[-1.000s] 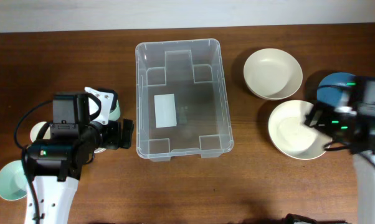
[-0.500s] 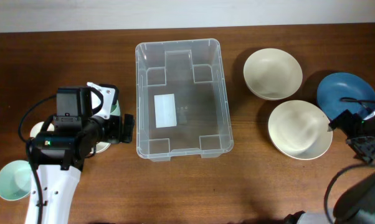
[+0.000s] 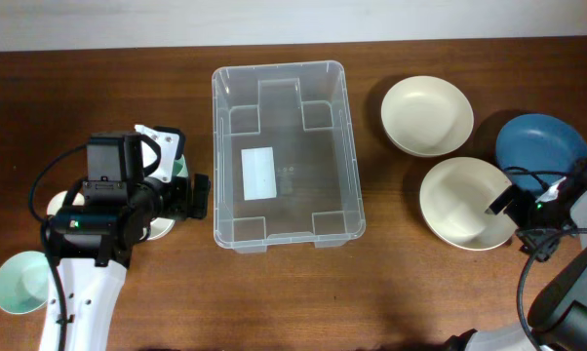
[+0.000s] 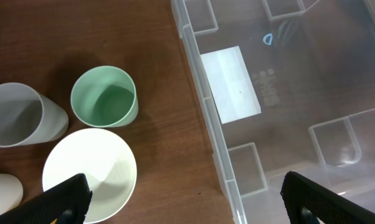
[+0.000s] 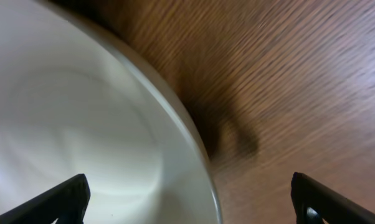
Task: Pack container
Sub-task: 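Move the right gripper to the rim of the front cream bowl and grasp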
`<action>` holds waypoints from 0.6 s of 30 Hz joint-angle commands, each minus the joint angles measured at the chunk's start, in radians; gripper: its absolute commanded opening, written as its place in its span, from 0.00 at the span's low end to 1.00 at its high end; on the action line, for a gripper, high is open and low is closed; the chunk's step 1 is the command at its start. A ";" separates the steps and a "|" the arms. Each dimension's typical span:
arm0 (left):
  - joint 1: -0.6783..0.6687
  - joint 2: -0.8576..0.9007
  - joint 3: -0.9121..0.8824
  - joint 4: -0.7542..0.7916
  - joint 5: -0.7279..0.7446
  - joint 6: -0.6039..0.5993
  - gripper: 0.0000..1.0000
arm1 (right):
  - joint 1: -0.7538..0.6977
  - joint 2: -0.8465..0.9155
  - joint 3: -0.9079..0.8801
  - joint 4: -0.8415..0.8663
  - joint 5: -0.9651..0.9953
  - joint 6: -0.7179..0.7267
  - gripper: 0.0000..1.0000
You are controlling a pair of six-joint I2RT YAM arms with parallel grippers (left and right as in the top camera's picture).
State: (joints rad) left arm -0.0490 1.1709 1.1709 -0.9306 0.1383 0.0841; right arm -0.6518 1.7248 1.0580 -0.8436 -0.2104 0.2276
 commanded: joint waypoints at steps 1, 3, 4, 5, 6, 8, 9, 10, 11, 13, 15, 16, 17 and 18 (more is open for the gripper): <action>0.005 0.005 0.019 0.003 -0.007 -0.013 1.00 | 0.011 0.004 -0.050 0.049 -0.038 -0.010 0.94; 0.005 0.005 0.019 0.003 -0.007 -0.013 1.00 | 0.011 0.004 -0.061 0.061 -0.041 -0.010 0.90; 0.005 0.005 0.019 0.003 -0.007 -0.013 1.00 | 0.011 0.004 -0.065 0.066 -0.041 -0.010 0.86; 0.005 0.005 0.019 0.003 -0.007 -0.013 1.00 | 0.011 0.004 -0.067 0.069 -0.041 -0.010 0.85; 0.005 0.005 0.019 0.003 -0.007 -0.013 1.00 | 0.011 0.004 -0.067 0.070 -0.041 -0.010 0.81; 0.005 0.005 0.019 0.003 -0.007 -0.013 1.00 | 0.011 0.004 -0.067 0.071 -0.041 -0.010 0.69; 0.005 0.005 0.019 0.003 -0.007 -0.013 1.00 | 0.011 0.004 -0.067 0.071 -0.041 -0.010 0.63; 0.005 0.005 0.019 0.003 -0.007 -0.013 1.00 | 0.011 0.004 -0.067 0.071 -0.041 -0.010 0.57; 0.005 0.005 0.019 0.003 -0.007 -0.013 1.00 | 0.011 0.004 -0.067 0.071 -0.041 -0.010 0.51; 0.005 0.005 0.019 0.003 -0.007 -0.013 1.00 | 0.011 0.004 -0.067 0.070 -0.041 -0.010 0.44; 0.005 0.005 0.019 0.003 -0.007 -0.013 1.00 | 0.011 0.004 -0.070 0.071 -0.041 -0.010 0.35; 0.005 0.005 0.019 0.003 -0.007 -0.013 1.00 | 0.011 0.004 -0.072 0.071 -0.040 -0.010 0.32; 0.005 0.005 0.019 0.003 -0.007 -0.013 1.00 | 0.011 0.004 -0.074 0.071 -0.040 -0.010 0.28; 0.005 0.005 0.019 0.003 -0.007 -0.013 1.00 | 0.011 0.004 -0.074 0.071 -0.041 -0.010 0.27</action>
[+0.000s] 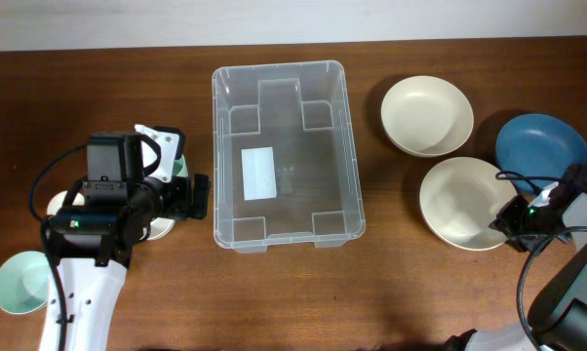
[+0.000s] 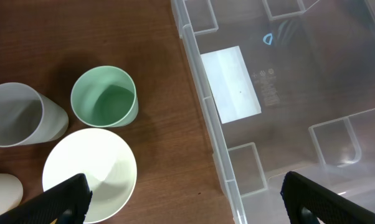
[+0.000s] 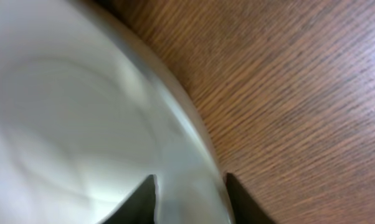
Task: Pack container
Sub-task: 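Move the right gripper to the rim of the front cream bowl and grasp, then lift the cream bowl with the right gripper and lower it into the container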
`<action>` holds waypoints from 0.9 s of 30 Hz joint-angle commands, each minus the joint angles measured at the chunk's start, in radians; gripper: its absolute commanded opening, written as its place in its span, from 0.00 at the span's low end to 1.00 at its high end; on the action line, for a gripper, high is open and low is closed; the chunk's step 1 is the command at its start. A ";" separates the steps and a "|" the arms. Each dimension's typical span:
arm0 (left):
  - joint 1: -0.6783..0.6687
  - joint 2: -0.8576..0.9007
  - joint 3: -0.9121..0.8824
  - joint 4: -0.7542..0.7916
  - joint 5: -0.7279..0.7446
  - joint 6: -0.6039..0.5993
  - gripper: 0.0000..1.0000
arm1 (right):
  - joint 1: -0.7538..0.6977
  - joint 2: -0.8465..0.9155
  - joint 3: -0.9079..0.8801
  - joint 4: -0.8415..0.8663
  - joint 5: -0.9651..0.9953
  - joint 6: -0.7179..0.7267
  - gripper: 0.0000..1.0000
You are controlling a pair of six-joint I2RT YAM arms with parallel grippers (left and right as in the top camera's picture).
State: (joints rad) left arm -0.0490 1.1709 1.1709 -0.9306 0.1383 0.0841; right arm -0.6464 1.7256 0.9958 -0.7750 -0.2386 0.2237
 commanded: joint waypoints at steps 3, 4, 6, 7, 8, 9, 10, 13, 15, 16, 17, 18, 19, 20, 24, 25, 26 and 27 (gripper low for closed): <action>0.005 0.005 0.019 0.003 -0.007 -0.013 1.00 | 0.006 0.003 -0.014 0.002 -0.012 -0.006 0.27; 0.005 0.005 0.019 0.003 -0.007 -0.013 1.00 | 0.006 0.003 -0.016 0.002 -0.012 -0.006 0.24; 0.005 0.005 0.019 0.003 -0.007 -0.013 1.00 | 0.006 0.003 -0.018 0.001 -0.013 -0.006 0.21; 0.005 0.005 0.019 0.003 -0.007 -0.013 1.00 | 0.006 0.003 -0.018 0.001 -0.012 -0.006 0.20; 0.005 0.005 0.019 0.003 -0.007 -0.013 1.00 | 0.006 0.003 -0.021 0.002 -0.012 -0.006 0.19; 0.005 0.005 0.019 0.003 -0.007 -0.013 1.00 | 0.006 0.003 -0.025 0.002 -0.012 -0.006 0.17; 0.005 0.005 0.019 0.003 -0.007 -0.013 1.00 | 0.006 0.003 -0.029 0.005 -0.012 -0.006 0.15; 0.004 0.005 0.019 0.003 -0.007 -0.013 1.00 | 0.006 0.003 -0.035 0.006 -0.012 -0.006 0.12; 0.005 0.005 0.019 0.003 -0.007 -0.013 1.00 | 0.006 0.003 -0.036 0.006 -0.012 -0.006 0.04; 0.005 0.005 0.019 0.003 -0.007 -0.013 1.00 | 0.006 0.003 -0.036 0.006 -0.012 -0.006 0.04; 0.005 0.005 0.019 0.003 -0.007 -0.013 1.00 | 0.006 0.003 -0.036 0.006 -0.012 -0.006 0.04; 0.005 0.005 0.019 0.003 -0.007 -0.013 1.00 | 0.006 0.003 -0.036 0.006 -0.012 -0.006 0.04; 0.005 0.005 0.019 0.003 -0.007 -0.013 1.00 | 0.006 0.003 -0.036 0.006 -0.012 -0.006 0.04; 0.005 0.005 0.019 0.003 -0.007 -0.013 1.00 | 0.006 0.003 -0.036 0.006 -0.012 -0.006 0.04; 0.005 0.005 0.019 0.003 -0.007 -0.013 1.00 | 0.006 0.003 -0.036 0.005 -0.013 -0.006 0.04; 0.005 0.005 0.019 0.003 -0.007 -0.013 1.00 | 0.006 0.003 -0.036 0.005 -0.013 -0.006 0.04; 0.005 0.005 0.019 0.003 -0.007 -0.013 1.00 | 0.006 0.003 -0.036 0.005 -0.021 -0.006 0.04; 0.005 0.005 0.019 0.003 -0.007 -0.013 1.00 | 0.006 0.000 -0.035 0.001 -0.058 -0.007 0.04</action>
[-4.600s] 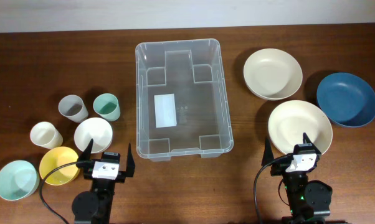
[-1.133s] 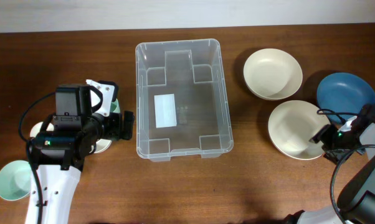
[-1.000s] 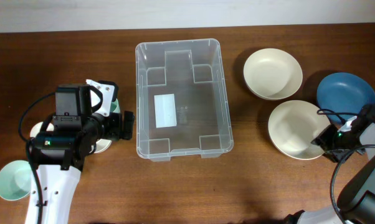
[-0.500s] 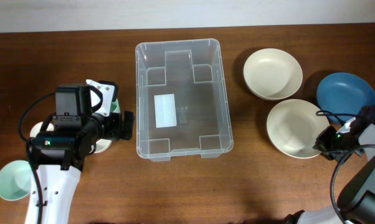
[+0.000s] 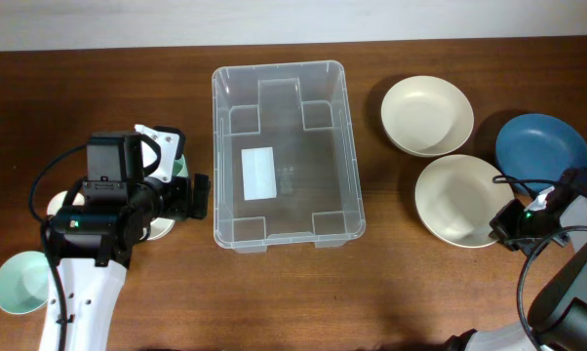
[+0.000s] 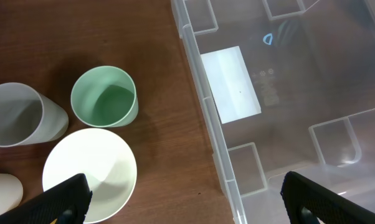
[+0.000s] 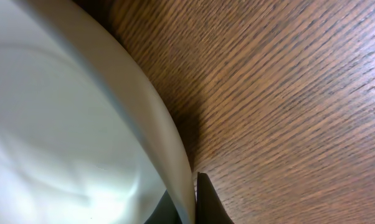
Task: Pack container
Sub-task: 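Lift the cream bowl with the right gripper and lower it into the container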
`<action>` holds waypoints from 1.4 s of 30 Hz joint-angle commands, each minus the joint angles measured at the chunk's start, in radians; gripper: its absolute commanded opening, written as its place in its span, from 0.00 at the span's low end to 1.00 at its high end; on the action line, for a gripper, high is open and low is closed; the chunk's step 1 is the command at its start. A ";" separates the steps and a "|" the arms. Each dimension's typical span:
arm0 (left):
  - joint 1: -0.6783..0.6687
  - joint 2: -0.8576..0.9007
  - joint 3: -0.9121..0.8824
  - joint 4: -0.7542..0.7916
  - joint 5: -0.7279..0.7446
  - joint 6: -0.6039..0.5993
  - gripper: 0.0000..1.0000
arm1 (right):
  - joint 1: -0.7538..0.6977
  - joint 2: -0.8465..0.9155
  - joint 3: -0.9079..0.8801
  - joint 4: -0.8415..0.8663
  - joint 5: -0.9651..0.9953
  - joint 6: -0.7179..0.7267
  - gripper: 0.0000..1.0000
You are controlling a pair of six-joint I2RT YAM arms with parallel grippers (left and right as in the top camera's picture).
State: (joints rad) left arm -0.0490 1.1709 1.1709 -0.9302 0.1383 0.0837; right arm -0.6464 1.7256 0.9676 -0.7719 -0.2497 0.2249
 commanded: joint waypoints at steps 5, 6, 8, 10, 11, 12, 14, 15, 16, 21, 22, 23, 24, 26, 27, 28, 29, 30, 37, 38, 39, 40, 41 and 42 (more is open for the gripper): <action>0.005 0.005 0.019 0.002 -0.007 -0.012 1.00 | 0.006 -0.072 -0.005 -0.007 -0.169 -0.008 0.04; 0.005 0.005 0.019 0.002 -0.007 -0.012 1.00 | 0.006 -0.092 -0.003 -0.010 -0.169 -0.008 0.04; 0.005 0.005 0.019 0.003 -0.007 -0.012 1.00 | 0.006 -0.169 0.006 -0.026 -0.169 -0.008 0.04; 0.005 0.005 0.019 0.003 -0.008 -0.012 1.00 | 0.006 -0.245 0.023 -0.055 -0.169 -0.008 0.04; 0.005 0.005 0.019 0.003 -0.008 -0.012 1.00 | 0.006 -0.268 0.029 -0.065 -0.169 -0.008 0.04; 0.005 0.005 0.019 0.003 -0.008 -0.012 1.00 | 0.006 -0.296 0.038 -0.079 -0.169 -0.008 0.04; 0.005 0.005 0.019 0.003 -0.008 -0.012 1.00 | 0.011 -0.350 0.056 -0.104 -0.169 -0.008 0.04; 0.005 0.005 0.019 0.003 -0.008 -0.012 1.00 | 0.031 -0.396 0.079 -0.123 -0.169 -0.008 0.04; 0.005 0.005 0.019 0.003 -0.009 -0.012 1.00 | 0.044 -0.410 0.091 -0.131 -0.169 -0.012 0.04; 0.019 0.005 0.019 0.002 -0.134 -0.093 1.00 | 0.273 -0.443 0.303 -0.219 -0.139 -0.103 0.04; 0.022 0.005 0.019 0.002 -0.135 -0.099 1.00 | 0.327 -0.440 0.348 -0.228 -0.117 -0.112 0.04; 0.026 0.005 0.019 0.002 -0.134 -0.100 1.00 | 0.409 -0.435 0.410 -0.235 -0.078 -0.122 0.04; 0.026 0.004 0.019 0.002 -0.135 -0.100 1.00 | 0.460 -0.430 0.446 -0.237 -0.049 -0.122 0.04; 0.026 0.001 0.019 0.002 -0.135 -0.100 1.00 | 0.598 -0.407 0.531 -0.235 0.048 -0.126 0.04; 0.026 0.000 0.019 0.002 -0.135 -0.100 1.00 | 0.640 -0.396 0.554 -0.234 0.078 -0.126 0.04; 0.026 -0.005 0.019 0.002 -0.136 -0.112 1.00 | 0.710 -0.373 0.590 -0.229 0.124 -0.128 0.04; 0.026 -0.010 0.019 0.002 -0.138 -0.129 1.00 | 0.757 -0.352 0.612 -0.222 0.150 -0.148 0.04; 0.026 -0.016 0.019 0.002 -0.140 -0.149 1.00 | 0.795 -0.332 0.628 -0.215 0.176 -0.153 0.04; 0.154 -0.064 0.054 -0.064 -0.142 -0.207 1.00 | 0.994 -0.048 0.740 -0.102 0.288 -0.165 0.04; 0.167 -0.064 0.064 -0.079 -0.142 -0.207 1.00 | 1.001 -0.027 0.750 -0.093 0.288 -0.165 0.04; 0.202 -0.059 0.091 -0.109 -0.142 -0.201 1.00 | 1.017 0.027 0.778 -0.071 0.288 -0.165 0.04; 0.217 -0.055 0.106 -0.122 -0.142 -0.194 1.00 | 1.025 0.051 0.794 -0.058 0.288 -0.165 0.04; 0.235 -0.048 0.129 -0.136 -0.142 -0.180 1.00 | 1.033 0.080 0.809 -0.038 0.288 -0.165 0.04; 0.247 -0.039 0.150 -0.149 -0.142 -0.174 1.00 | 1.041 0.113 0.825 -0.010 0.288 -0.164 0.04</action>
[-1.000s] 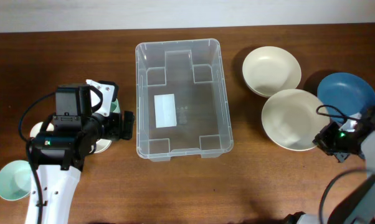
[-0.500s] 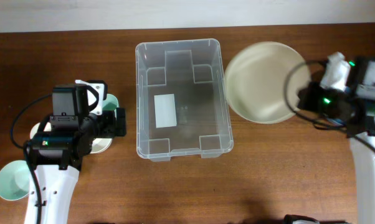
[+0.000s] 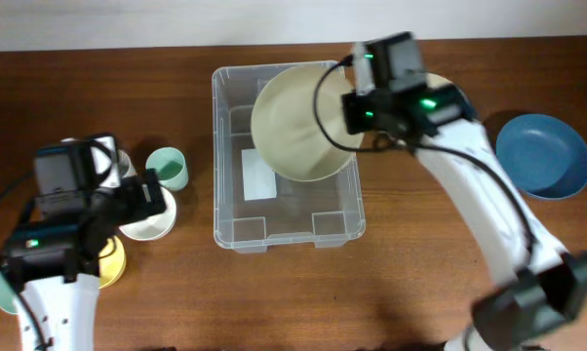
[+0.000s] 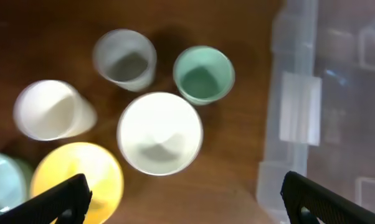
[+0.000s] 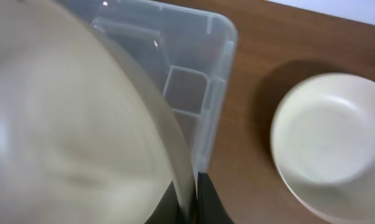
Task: Pack container
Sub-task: 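Lift the cream bowl with the right gripper and lower it into the container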
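The clear plastic container (image 3: 233, 210) stands mid-table, its wall also in the right wrist view (image 5: 220, 68). My right gripper (image 3: 355, 119) is shut on the rim of a large cream bowl (image 3: 293, 122), holding it tilted over the container. In its own view the fingers (image 5: 190, 190) pinch that rim, and the cream bowl (image 5: 63, 124) fills the left side. My left gripper (image 4: 182, 202) is open over a cluster of cups, holding nothing.
A second cream bowl (image 5: 327, 143) sits right of the container, and a blue bowl (image 3: 540, 154) at far right. Left of the container stand a green cup (image 4: 203, 74), grey cup (image 4: 124, 59), white cup (image 4: 159, 132), yellow cup (image 4: 75, 180) and another white cup (image 4: 50, 109).
The cream bowl has gone from the table at the right to over the container, still in my right gripper. My left arm has moved left, away from the container, over the cups.
My right gripper was open at the rim of the nearer cream bowl. Then its fingers stood close around the rim, then shut on it with the bowl shifted slightly left. Now the bowl hangs over the container. The left arm stayed still until this last moment.
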`<action>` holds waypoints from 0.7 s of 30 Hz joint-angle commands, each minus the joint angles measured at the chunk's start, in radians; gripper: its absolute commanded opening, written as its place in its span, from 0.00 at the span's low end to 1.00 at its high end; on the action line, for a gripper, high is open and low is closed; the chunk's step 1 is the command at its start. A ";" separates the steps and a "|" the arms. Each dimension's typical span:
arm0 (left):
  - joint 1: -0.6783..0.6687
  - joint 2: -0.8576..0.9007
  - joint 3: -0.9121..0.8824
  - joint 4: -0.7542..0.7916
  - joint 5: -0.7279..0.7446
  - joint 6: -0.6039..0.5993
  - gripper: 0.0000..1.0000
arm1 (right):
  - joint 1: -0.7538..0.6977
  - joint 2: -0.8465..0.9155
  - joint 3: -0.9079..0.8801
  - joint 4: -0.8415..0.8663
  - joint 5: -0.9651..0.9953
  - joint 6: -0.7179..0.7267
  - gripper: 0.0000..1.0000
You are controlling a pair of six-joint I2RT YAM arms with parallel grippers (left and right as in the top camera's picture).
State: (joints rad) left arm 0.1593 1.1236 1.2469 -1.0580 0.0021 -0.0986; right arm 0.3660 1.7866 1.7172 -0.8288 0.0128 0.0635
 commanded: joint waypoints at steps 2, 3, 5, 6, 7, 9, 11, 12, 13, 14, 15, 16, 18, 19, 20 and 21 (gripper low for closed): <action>0.055 0.026 0.108 -0.037 -0.002 0.009 1.00 | 0.047 0.100 0.093 0.092 0.026 -0.003 0.04; 0.060 0.035 0.118 -0.039 0.009 0.009 1.00 | 0.054 0.119 0.095 0.116 0.026 -0.004 0.04; 0.061 0.048 0.122 -0.035 0.036 0.009 1.00 | 0.066 0.157 0.095 0.156 0.027 -0.003 0.04; 0.061 0.056 0.122 -0.035 0.039 0.009 1.00 | 0.069 0.183 0.095 0.168 0.030 0.002 0.04; 0.060 0.065 0.122 -0.035 0.039 0.009 1.00 | 0.069 0.203 0.095 0.169 0.036 0.008 0.04; 0.060 0.070 0.122 -0.035 0.039 0.009 1.00 | 0.068 0.229 0.095 0.168 0.053 0.027 0.04; 0.060 0.073 0.122 -0.035 0.039 0.009 1.00 | 0.068 0.263 0.095 0.168 0.052 0.026 0.04; 0.060 0.073 0.122 -0.035 0.039 0.009 1.00 | 0.068 0.283 0.095 0.165 0.052 0.027 0.04; 0.060 0.073 0.122 -0.035 0.039 0.009 1.00 | 0.068 0.296 0.095 0.164 0.051 0.027 0.04; 0.060 0.073 0.122 -0.035 0.039 0.009 1.00 | 0.068 0.314 0.095 0.163 0.052 0.027 0.04; 0.060 0.073 0.122 -0.035 0.039 0.009 1.00 | 0.068 0.323 0.095 0.165 0.052 0.026 0.04; 0.060 0.073 0.122 -0.034 0.038 0.009 1.00 | 0.068 0.330 0.095 0.168 0.051 0.027 0.04; 0.060 0.073 0.122 -0.034 0.035 0.009 1.00 | 0.068 0.339 0.095 0.172 0.052 0.027 0.06; 0.060 0.073 0.122 -0.033 0.035 0.009 1.00 | 0.066 0.341 0.095 0.173 0.051 0.027 0.08; 0.060 0.073 0.122 -0.032 0.035 0.009 1.00 | 0.064 0.343 0.095 0.174 0.052 0.026 0.12; 0.060 0.073 0.122 -0.029 0.035 0.009 1.00 | 0.064 0.343 0.095 0.175 0.052 0.026 0.13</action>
State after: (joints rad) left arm 0.2157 1.1961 1.3502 -1.0924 0.0265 -0.0982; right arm 0.4290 2.1311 1.7897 -0.6628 0.0532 0.0792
